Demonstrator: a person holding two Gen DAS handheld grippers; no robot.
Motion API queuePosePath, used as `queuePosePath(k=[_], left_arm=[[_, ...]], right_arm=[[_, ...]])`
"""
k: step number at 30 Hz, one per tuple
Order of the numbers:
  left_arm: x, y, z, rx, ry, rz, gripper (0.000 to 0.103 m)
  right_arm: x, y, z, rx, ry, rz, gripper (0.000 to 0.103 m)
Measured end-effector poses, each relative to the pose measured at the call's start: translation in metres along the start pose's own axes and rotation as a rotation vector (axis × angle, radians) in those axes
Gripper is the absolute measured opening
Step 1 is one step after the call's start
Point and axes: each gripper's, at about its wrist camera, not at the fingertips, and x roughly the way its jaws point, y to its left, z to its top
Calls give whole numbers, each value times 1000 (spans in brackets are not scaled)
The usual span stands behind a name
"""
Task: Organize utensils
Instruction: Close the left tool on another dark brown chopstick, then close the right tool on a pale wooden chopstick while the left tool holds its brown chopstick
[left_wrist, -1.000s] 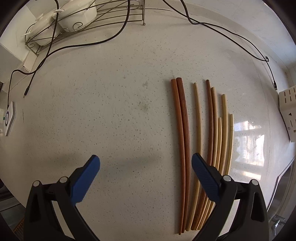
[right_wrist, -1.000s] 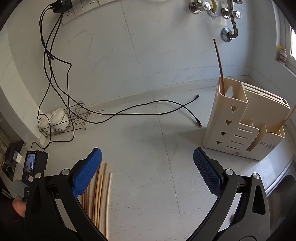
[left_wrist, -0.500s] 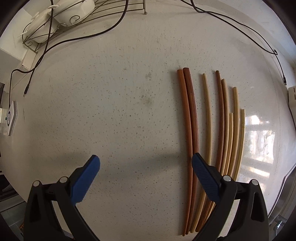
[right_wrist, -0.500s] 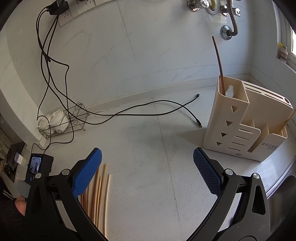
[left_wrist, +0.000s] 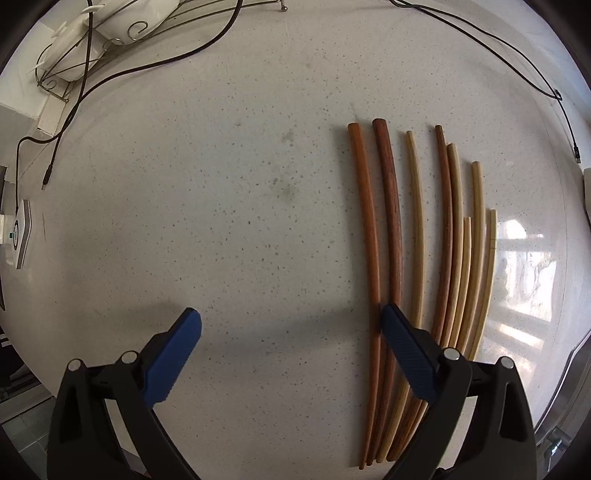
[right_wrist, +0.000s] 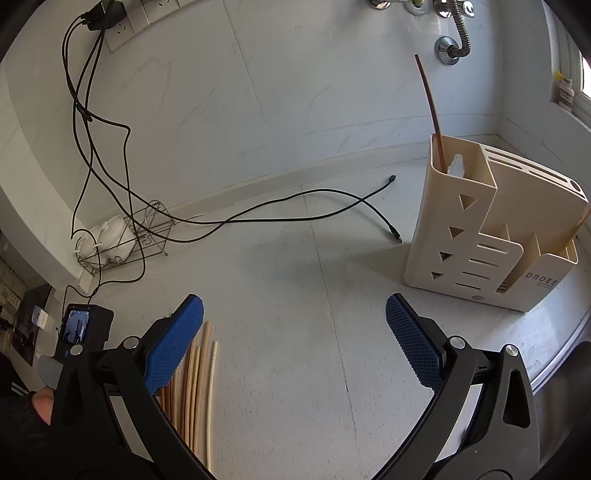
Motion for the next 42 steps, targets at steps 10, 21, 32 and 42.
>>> queuePosePath(k=[10, 21, 32, 42], left_arm=[[-1, -2, -2, 23, 18, -68, 66], [-7, -12, -3, 62, 33, -67, 6], [-3, 22, -2, 52, 34, -144, 6], [-6, 25, -24, 54, -6, -128, 6]], right_arm=[[0, 2, 1, 1, 8, 8, 95], [26, 14, -3, 30, 166, 22, 95], [96, 64, -30, -77, 582, 75, 61], [158, 111, -57, -111, 866, 5, 38]])
